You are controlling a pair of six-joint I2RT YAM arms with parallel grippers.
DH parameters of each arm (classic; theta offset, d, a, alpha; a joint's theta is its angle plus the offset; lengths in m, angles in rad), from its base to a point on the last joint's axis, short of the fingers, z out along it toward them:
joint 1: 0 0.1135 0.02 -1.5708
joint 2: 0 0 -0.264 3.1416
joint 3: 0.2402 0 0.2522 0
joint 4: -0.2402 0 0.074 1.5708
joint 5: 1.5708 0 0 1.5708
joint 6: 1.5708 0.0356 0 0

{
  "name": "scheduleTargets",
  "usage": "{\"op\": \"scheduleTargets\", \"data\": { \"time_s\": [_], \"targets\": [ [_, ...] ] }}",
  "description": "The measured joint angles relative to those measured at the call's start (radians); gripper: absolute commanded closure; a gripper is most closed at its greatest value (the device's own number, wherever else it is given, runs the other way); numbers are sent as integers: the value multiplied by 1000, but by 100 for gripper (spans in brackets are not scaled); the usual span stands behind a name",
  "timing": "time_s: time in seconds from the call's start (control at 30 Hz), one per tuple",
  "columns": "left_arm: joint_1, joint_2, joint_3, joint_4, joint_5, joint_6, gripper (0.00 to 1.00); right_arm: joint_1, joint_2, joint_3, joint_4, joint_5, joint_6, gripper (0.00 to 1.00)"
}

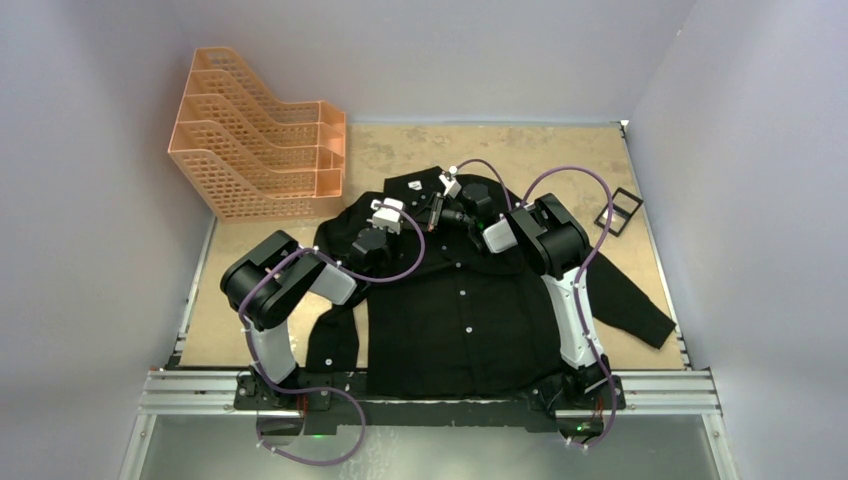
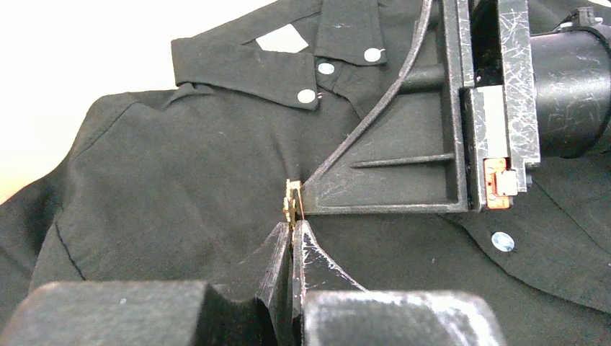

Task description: Remove the brooch from the garment

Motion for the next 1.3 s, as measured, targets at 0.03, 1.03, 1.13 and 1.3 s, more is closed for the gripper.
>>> {"op": "scheduleTargets", "data": {
  "time_s": [0.03,1.03,1.13,1.3],
  "targets": [
    [0,0,0,0,-5,0,100,0,0,0,-1,0,-1,100],
    [-2,20,-2,32,-31,-2,100,-1,4,-16,43,-9,18,100],
    [-2,20,-2,32,-27,-2,100,-1,4,-9,27,-13,13,100],
    [-1,20,-2,35,-18,-1,100,-1,4,1,6,-18,0,100]
  ]
}}
